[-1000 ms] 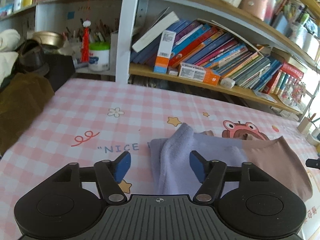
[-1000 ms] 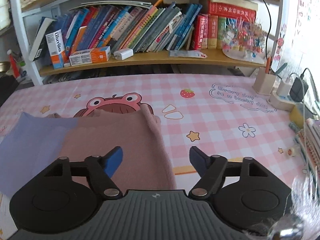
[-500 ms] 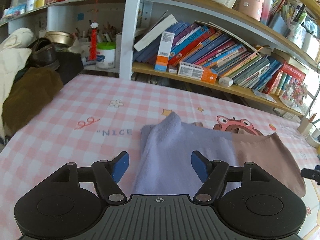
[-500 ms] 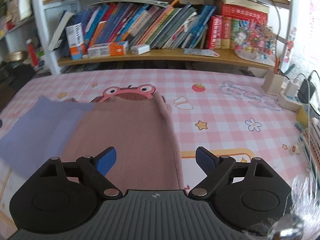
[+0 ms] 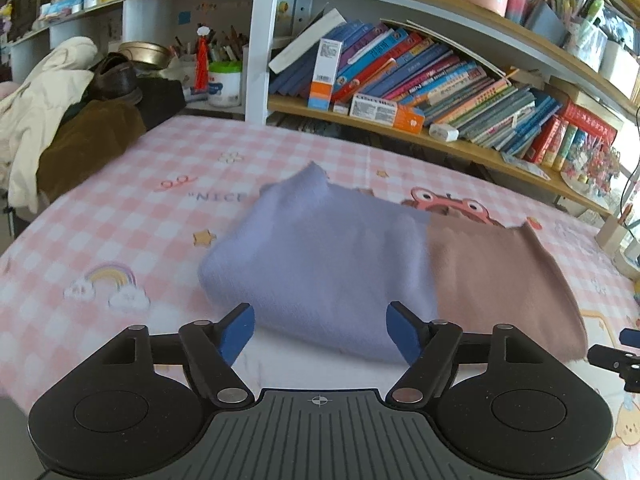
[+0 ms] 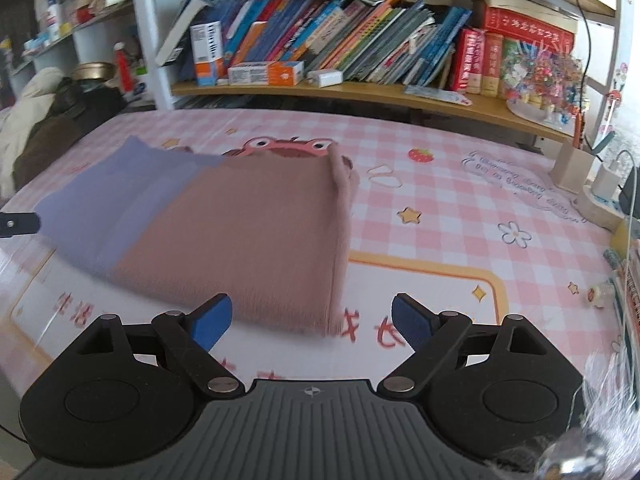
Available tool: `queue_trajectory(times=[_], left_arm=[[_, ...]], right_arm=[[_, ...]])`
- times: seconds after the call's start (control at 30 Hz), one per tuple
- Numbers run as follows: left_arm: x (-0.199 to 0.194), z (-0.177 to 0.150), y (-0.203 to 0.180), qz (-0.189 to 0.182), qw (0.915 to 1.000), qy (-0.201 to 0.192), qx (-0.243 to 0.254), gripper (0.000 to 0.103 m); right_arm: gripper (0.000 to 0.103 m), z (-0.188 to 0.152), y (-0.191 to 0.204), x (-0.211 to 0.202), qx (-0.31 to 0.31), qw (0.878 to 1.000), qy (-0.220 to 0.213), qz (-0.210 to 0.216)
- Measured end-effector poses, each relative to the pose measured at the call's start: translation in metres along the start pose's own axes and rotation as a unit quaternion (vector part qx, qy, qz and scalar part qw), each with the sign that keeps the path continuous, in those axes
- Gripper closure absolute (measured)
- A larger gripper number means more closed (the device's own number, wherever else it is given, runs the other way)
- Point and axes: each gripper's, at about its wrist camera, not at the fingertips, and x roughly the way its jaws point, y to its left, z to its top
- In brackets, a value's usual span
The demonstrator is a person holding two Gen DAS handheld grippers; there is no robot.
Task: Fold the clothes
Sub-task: 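Move both open grippers to the middle of the folded sweater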
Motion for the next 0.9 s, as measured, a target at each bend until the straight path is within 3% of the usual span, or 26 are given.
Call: queue_trajectory(times=[0.27, 0.7, 0.9], left_arm=[[-0.017, -0.031, -0.026, 0.009, 0.9997, 0.02, -0.013, 0.025], [-0.013, -0.027, -0.016, 0.008, 0.999, 0.037, -0.021, 0.025], [0.004, -0.018, 0.012, -0.027, 0.9938, 0.056, -0.092, 0.025]], right_arm=[[0.017, -0.023, -0.008, -0.009, -0.012, 0.999, 0.017, 0.029], [0.017, -0.022, 0.001, -0.006, -0.002, 0.999, 0.02, 0.038], [0.017, -0.012, 0.008, -0.002, 0.01, 0.999, 0.016, 0.026]])
